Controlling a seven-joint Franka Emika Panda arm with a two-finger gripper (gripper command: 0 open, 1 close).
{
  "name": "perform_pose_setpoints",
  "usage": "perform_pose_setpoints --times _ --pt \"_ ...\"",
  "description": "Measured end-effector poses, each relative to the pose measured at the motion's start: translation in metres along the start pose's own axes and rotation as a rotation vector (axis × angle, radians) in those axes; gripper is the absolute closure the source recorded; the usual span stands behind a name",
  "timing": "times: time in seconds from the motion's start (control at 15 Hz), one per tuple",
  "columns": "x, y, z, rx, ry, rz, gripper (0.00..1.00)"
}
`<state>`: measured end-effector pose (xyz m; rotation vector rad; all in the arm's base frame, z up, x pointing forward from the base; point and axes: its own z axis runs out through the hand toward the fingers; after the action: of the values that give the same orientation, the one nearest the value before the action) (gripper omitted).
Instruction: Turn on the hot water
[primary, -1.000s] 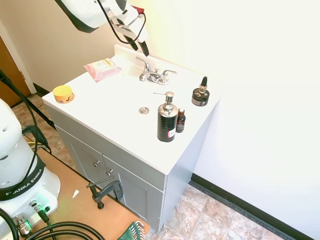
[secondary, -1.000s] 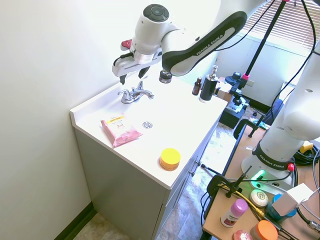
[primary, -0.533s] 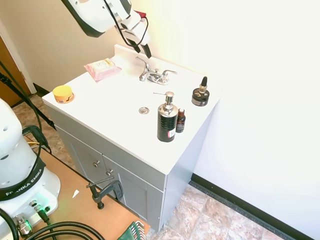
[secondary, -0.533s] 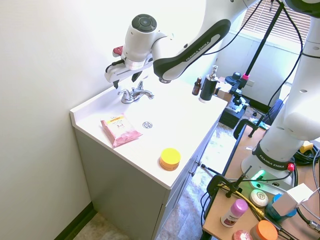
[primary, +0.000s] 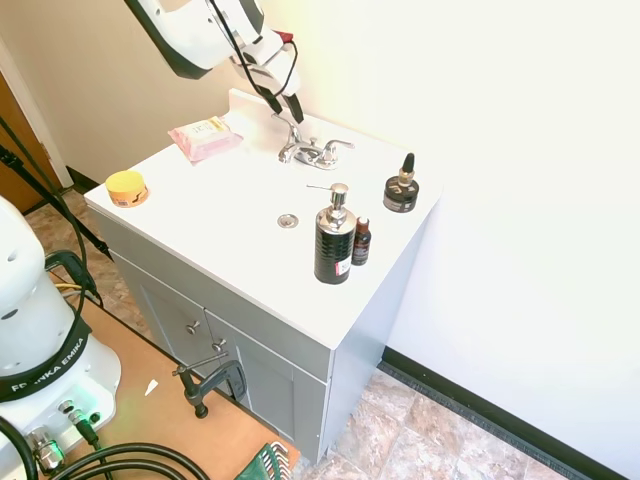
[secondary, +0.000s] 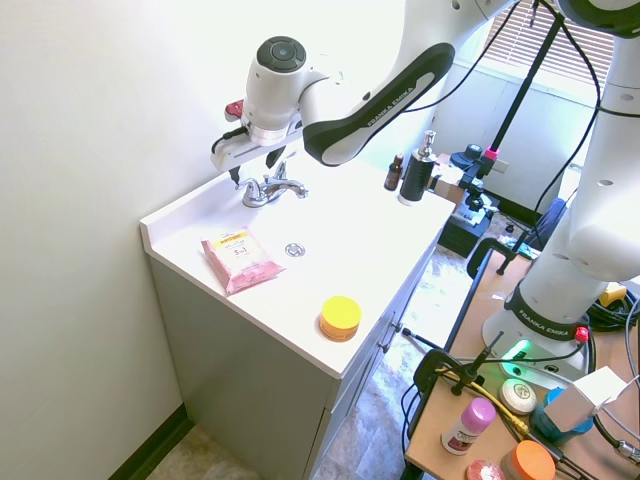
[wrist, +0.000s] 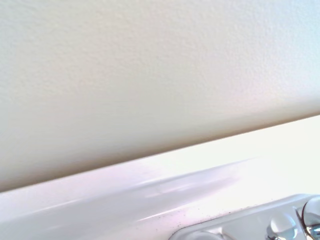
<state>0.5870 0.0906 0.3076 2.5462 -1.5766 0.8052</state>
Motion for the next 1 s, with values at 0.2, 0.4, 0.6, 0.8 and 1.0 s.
perform_pose_setpoints --times 0.2,0.4,0.6,0.8,1.0 --pt "0.002 0.001 0.002 -0.026 -0.014 -0.008 0.0" --pt "0.005 0.006 0.003 -0.09 -0.03 -0.034 0.0" --pt "0.007 0.008 0.001 -0.134 -0.037 -0.051 0.0" --pt "0.012 0.011 -0.003 -0.168 -0.043 -0.068 0.0" --pt "0.014 0.015 -0.004 -0.199 -0.052 -0.084 0.0"
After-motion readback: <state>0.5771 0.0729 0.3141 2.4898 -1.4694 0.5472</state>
